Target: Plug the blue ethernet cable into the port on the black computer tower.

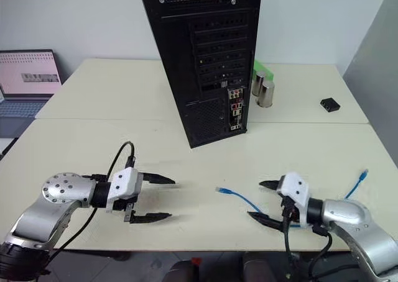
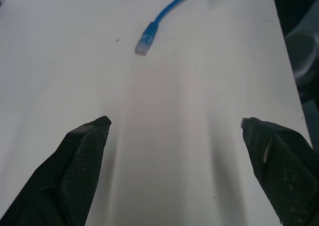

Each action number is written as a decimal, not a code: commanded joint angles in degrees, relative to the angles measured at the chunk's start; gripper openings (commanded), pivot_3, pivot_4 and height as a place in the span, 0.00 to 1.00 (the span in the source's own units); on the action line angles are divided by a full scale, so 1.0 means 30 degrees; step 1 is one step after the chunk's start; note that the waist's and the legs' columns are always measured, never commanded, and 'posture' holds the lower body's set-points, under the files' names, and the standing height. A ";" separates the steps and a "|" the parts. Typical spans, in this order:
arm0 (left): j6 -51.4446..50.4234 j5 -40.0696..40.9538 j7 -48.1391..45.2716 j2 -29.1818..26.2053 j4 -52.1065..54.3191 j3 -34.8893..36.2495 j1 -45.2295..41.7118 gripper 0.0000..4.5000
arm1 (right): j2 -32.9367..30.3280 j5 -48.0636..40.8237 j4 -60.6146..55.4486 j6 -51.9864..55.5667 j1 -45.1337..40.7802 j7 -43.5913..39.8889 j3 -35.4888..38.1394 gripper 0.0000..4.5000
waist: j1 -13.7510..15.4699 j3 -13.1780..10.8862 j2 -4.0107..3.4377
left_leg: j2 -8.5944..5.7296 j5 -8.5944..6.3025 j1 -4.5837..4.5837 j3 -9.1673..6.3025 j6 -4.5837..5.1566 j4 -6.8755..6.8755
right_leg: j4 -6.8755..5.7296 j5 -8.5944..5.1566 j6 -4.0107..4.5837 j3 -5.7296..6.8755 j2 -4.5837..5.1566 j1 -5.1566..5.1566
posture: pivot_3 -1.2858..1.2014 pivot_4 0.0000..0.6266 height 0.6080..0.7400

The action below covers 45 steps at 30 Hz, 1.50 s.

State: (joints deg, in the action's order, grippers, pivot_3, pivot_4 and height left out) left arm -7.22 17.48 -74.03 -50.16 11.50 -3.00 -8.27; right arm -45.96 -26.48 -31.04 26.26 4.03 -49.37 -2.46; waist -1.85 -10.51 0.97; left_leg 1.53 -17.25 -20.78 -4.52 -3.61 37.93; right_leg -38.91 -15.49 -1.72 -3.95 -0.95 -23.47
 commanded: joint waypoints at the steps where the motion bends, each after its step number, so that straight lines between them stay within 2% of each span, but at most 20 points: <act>1: 0.0736 -0.0178 -0.0152 0.0077 -0.0009 -0.0205 -0.0430 1.00 | 0.0407 0.0892 0.0284 -0.0190 -0.0659 0.0095 -0.0991 1.00 | 0.0000 -0.0012 0.0022 | 0.0000 0.0000 0.0000 -0.0001 0.0000 0.0000 | 0.0000 0.0000 -0.0001 0.0002 0.0000 -0.0001 | 0.52 0.24 1.00; 6: 0.1773 -0.0558 -0.0005 0.0310 -0.0708 -0.0369 -0.0444 1.00 | 0.1444 0.2315 0.2044 -0.0826 -0.1298 0.0653 -0.1878 1.00 | -0.0002 -0.0015 0.0028 | 0.0000 0.0000 -0.0003 -0.0004 0.0000 0.0004 | 0.0002 0.0000 -0.0001 0.0004 0.0001 -0.0003 | 0.52 0.24 1.00; 13: 0.2687 -0.0899 0.0134 0.0492 -0.1487 -0.0290 -0.0351 1.00 | 0.1778 0.4075 0.3314 -0.0514 -0.2019 0.0749 -0.3422 1.00 | -0.0005 -0.0015 0.0027 | 0.0003 0.0000 -0.0002 -0.0004 0.0000 0.0003 | -0.0005 0.0005 0.0008 0.0004 0.0000 -0.0011 | 0.52 0.24 1.00; 14: 0.2763 -0.0932 0.0197 0.0549 -0.1493 -0.0329 -0.0376 1.00 | 0.1862 0.4304 0.3385 -0.0643 -0.2095 0.0840 -0.3495 0.92 | -0.0010 -0.0015 0.0028 | 0.0007 0.0000 0.0000 -0.0005 0.0000 0.0003 | -0.0006 0.0005 0.0007 0.0006 -0.0002 -0.0011 | 0.52 0.24 1.00; 20: 0.2803 -0.1053 0.0453 0.0897 -0.1548 -0.0618 -0.0588 1.00 | 0.2214 0.5150 0.3602 -0.0586 -0.2479 0.1240 -0.3647 0.61 | -0.0006 -0.0013 0.0031 | 0.0007 0.0000 0.0000 -0.0006 0.0000 0.0004 | -0.0009 0.0009 0.0014 0.0008 -0.0004 -0.0011 | 0.52 0.24 1.00; 27: 0.2234 -0.1406 0.1365 0.1845 -0.1750 -0.1162 -0.1274 1.00 | 0.2522 0.5807 0.3420 -0.0688 -0.2971 0.1630 -0.3583 0.20 | -0.0004 -0.0013 0.0032 | 0.0005 0.0000 -0.0001 -0.0008 0.0000 0.0009 | -0.0015 0.0011 0.0016 0.0009 -0.0003 -0.0008 | 0.52 0.24 1.00; 31: 0.1855 -0.1454 0.1631 0.2414 -0.1858 -0.1481 -0.1760 1.00 | 0.2558 0.6429 0.3237 -0.1115 -0.3362 0.1720 -0.3676 0.01 | -0.0003 -0.0013 0.0032 | 0.0000 0.0001 -0.0002 -0.0006 0.0000 0.0013 | -0.0016 0.0016 0.0023 0.0006 -0.0002 -0.0009 | 0.52 0.24 1.00; 45: 0.0538 -0.2153 0.2499 0.4970 -0.4245 -0.2881 -0.4531 1.00 | 0.3106 0.6437 0.0918 0.0095 -0.5691 0.1313 -0.4473 0.01 | 0.0001 -0.0013 0.0033 | -0.0013 0.0001 -0.0017 -0.0029 0.0000 0.0024 | -0.0019 0.0058 0.0094 0.0029 0.0004 -0.0009 | 0.52 0.24 1.00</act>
State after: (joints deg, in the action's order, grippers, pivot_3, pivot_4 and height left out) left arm -4.90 10.83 -67.11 -35.93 -1.25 -11.22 -20.65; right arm -36.78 -7.44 -25.41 26.65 -11.91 -45.04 -15.94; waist -1.85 -10.54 1.06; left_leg 1.50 -17.25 -20.83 -4.61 -3.61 38.01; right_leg -38.97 -15.32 -1.44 -3.86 -0.94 -23.49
